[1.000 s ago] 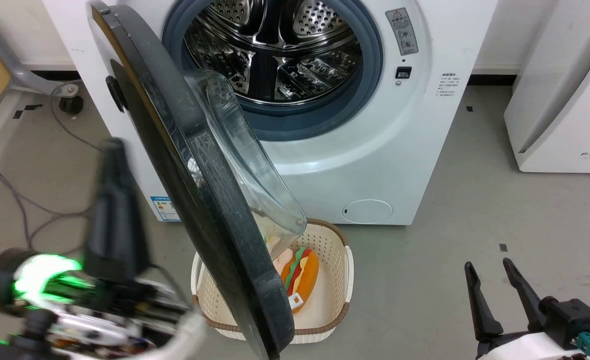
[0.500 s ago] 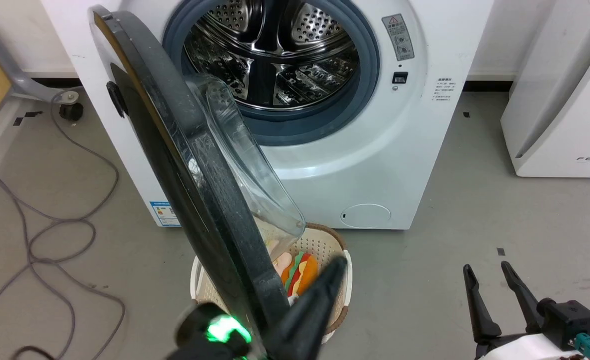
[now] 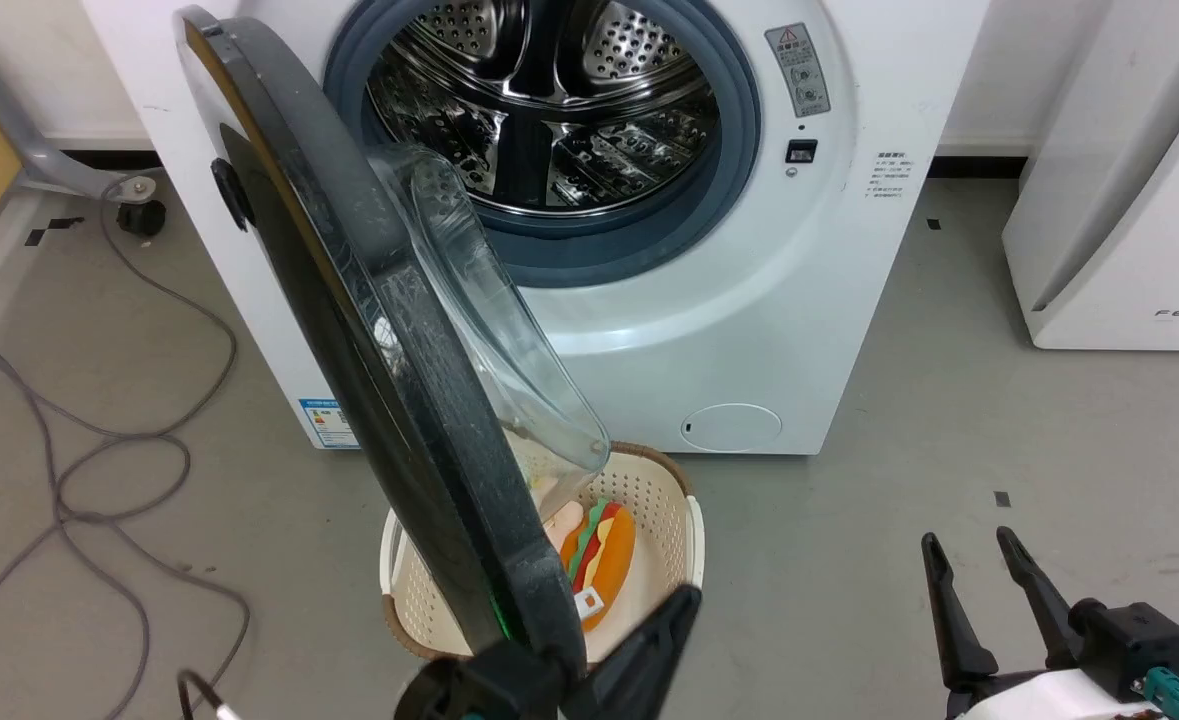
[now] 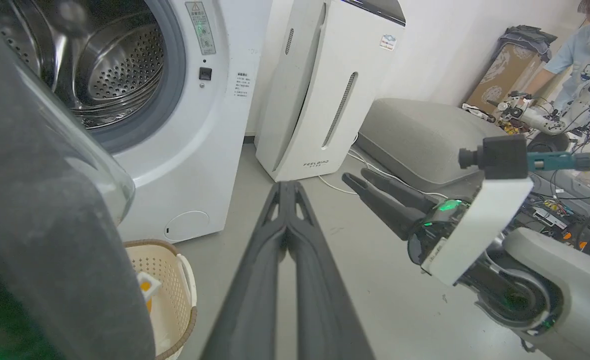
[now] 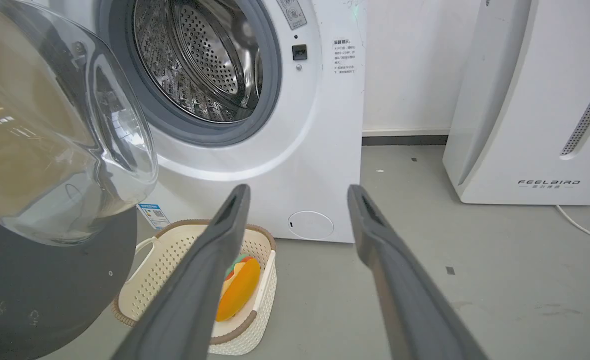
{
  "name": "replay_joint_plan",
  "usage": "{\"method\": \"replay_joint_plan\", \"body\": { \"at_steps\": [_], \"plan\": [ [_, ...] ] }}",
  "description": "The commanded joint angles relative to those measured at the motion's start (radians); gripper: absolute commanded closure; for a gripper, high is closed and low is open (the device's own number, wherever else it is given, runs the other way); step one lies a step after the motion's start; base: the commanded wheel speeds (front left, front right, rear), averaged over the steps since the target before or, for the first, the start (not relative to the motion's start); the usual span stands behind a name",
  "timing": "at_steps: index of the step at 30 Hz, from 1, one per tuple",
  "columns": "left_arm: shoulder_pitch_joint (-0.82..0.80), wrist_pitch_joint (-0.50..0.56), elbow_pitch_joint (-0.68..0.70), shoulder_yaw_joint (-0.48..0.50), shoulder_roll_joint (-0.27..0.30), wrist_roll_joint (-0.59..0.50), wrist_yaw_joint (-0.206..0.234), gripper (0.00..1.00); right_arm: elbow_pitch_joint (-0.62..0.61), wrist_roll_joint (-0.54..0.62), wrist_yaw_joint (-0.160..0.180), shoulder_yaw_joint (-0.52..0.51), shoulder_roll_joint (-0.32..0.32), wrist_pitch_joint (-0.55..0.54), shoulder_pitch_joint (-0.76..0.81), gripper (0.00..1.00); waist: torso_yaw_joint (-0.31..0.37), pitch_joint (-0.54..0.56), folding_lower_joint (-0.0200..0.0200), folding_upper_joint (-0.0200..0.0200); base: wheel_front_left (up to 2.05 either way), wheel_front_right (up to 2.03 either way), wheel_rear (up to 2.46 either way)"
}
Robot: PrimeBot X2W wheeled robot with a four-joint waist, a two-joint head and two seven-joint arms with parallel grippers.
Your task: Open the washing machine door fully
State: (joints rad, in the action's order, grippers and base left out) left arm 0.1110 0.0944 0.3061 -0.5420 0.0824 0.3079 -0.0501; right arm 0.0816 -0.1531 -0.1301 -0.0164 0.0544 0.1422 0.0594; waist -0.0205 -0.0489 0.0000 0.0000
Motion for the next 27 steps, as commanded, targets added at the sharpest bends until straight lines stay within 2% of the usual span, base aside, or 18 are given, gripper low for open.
{"method": "replay_joint_plan", "body": {
  "at_steps": [1,7,8,12,27],
  "plan": [
    [-0.018,-0.005,-0.002,0.004,-0.001,-0.006,0.006,1.0,0.001,-0.006,-0.001,0.001,-0.004,0.001,-0.011,0.0,0.0,-0.002,0.0,0.0,0.0,0.0,0.0],
    [-0.083,-0.02,-0.059,0.039,-0.006,-0.031,0.038,1.0,0.004,-0.011,-0.001,0.001,-0.004,0.004,-0.019,0.0,0.005,-0.014,0.0,0.0,0.0,0.0,0.0],
    [-0.101,-0.032,-0.095,0.056,-0.009,-0.043,0.066,1.0,0.009,-0.014,-0.001,0.006,-0.004,0.006,-0.023,0.0,0.007,-0.015,0.0,0.0,0.0,0.0,0.0],
    [-0.095,-0.039,-0.112,0.068,-0.01,-0.045,0.091,1.0,0.013,-0.015,-0.001,0.008,-0.004,0.008,-0.024,0.0,0.007,-0.013,0.0,0.0,0.0,0.0,0.0],
    [0.011,0.006,-0.027,0.106,0.015,-0.058,0.192,1.0,0.008,-0.019,-0.001,0.01,-0.004,0.001,-0.017,0.0,-0.016,-0.004,0.0,0.0,0.0,0.0,0.0]
  ]
}}
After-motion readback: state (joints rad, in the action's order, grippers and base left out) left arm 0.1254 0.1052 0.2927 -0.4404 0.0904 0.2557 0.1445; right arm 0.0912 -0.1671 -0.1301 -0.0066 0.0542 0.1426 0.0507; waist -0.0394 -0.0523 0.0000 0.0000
